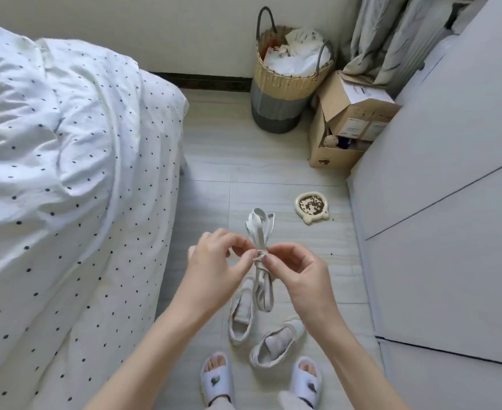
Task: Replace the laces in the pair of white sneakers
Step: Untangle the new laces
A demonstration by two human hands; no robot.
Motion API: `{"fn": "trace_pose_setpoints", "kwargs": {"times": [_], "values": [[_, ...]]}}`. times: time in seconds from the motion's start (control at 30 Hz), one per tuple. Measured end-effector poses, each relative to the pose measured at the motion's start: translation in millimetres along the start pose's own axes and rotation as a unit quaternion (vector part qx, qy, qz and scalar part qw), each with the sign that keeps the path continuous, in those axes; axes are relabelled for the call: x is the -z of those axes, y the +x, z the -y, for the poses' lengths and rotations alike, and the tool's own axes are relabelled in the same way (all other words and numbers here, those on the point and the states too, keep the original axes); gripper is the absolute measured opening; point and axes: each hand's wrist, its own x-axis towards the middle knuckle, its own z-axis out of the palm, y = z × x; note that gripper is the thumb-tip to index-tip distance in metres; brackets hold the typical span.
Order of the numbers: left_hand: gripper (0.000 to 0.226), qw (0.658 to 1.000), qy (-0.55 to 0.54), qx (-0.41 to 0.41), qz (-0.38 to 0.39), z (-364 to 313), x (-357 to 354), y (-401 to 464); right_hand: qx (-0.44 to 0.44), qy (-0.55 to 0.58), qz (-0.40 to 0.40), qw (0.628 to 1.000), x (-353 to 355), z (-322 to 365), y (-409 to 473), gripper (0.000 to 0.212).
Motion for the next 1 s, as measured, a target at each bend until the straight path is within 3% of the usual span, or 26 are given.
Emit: {"fn": "trace_pose_setpoints", "kwargs": {"times": [0.23, 0.3, 0.37, 0.47, 0.6, 0.83, 1.0], "values": [[0.012, 0.998, -0.010, 0.048, 0.037, 147.5, -166.8, 41.9, 0.027, -0.104, 0.043, 0.993, 58.3, -205.1, 103.9, 0.022], [0.013, 0.996, 0.002, 0.050, 0.072, 172.0, -191.5, 53.6, 0.022, -0.129, 0.055, 0.990, 71.5, -231.9, 124.2, 0.022], [0.013, 0.997, 0.004, 0.015, 0.081, 226.1, -265.0, 59.5, 0.051, -0.138, 0.074, 0.986, 95.4, -314.1, 147.0, 0.021], [0.017, 0.996, -0.023, 0.015, 0.088, 241.0, -272.5, 87.2, 0.065, -0.141, 0.094, 0.983, 101.3, -323.6, 178.6, 0.022], [0.022, 0.982, -0.173, 0.044, 0.056, 270.6, -290.6, 100.0, 0.117, -0.107, 0.118, 0.980, 101.1, -348.0, 200.2, 0.020], [0.013, 0.949, -0.306, 0.064, 0.040, 246.2, -268.6, 56.3, 0.124, -0.045, 0.137, 0.982, 91.4, -329.3, 152.2, 0.018], [0.013, 0.948, -0.310, 0.018, 0.064, 218.7, -243.6, 8.9, 0.214, -0.150, 0.105, 0.960, 90.4, -306.9, 94.1, 0.017]]}}
